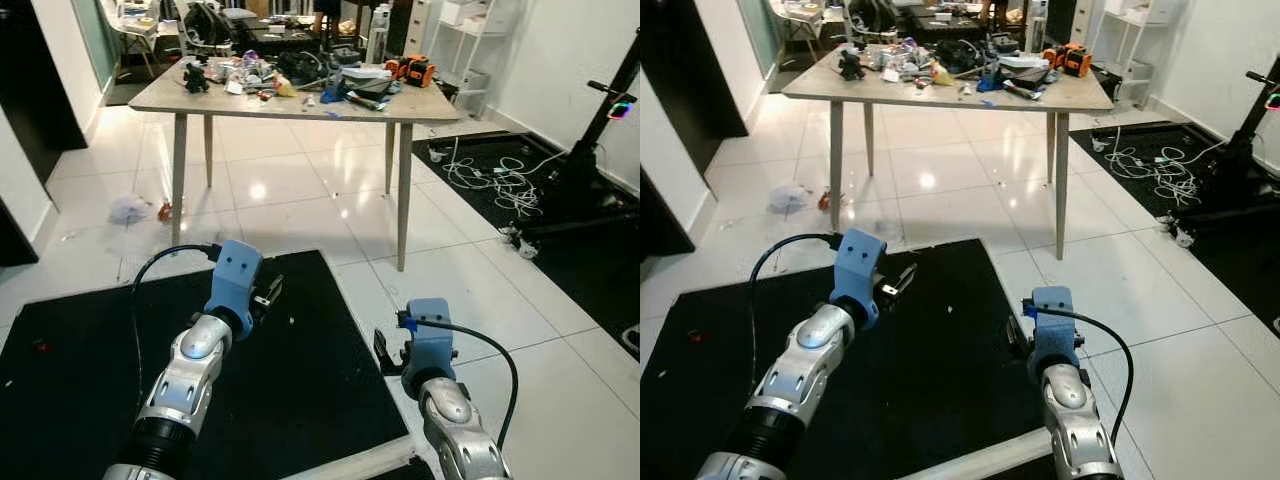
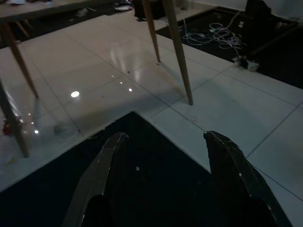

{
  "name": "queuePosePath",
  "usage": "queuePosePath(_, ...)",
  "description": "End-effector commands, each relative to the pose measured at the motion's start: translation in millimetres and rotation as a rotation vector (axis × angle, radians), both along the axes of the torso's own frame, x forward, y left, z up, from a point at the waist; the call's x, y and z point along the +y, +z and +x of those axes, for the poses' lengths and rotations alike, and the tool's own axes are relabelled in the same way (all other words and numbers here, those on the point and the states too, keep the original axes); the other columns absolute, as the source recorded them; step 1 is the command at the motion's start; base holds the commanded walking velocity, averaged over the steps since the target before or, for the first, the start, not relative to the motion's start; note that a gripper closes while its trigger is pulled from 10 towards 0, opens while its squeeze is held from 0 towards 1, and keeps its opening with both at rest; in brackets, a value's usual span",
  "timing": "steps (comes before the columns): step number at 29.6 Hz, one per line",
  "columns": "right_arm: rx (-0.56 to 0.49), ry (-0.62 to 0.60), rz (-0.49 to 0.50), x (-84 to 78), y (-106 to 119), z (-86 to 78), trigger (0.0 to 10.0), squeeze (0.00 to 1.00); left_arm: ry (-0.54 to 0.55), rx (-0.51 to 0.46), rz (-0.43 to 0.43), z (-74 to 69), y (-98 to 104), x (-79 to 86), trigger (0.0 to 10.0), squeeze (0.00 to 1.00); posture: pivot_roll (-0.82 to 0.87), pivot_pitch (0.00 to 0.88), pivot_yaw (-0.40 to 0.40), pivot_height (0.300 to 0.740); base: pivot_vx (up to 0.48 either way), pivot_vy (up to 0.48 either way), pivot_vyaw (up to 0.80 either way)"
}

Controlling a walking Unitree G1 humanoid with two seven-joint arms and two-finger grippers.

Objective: Picking trash to rubbish bin

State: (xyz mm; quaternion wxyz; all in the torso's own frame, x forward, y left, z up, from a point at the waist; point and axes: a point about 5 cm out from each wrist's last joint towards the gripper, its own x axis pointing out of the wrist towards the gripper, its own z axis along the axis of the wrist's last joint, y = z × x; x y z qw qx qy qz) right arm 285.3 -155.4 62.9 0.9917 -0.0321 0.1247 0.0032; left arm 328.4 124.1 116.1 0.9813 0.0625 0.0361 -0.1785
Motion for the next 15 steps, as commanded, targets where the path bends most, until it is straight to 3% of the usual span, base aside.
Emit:
queuePosePath(1,0.02,-0.004,0.007,-1.1,-2.9,-1.7,10.0,0.0,0.004,0.019,0.006,-1.1,-3.1,2.1,10.0,0.0,-0.07,0.037,0.018,0.74,0.382,0.0,0.0)
queuePosePath(15,0.027,-0.001,0.017,0.4,-3.6,-2.4,10.0,0.0,0.009,0.018,0.011,-0.6,-0.9,2.4,10.0,0.0,-0.07,0.043,0.023,0.74,0.392,0.0,0.0)
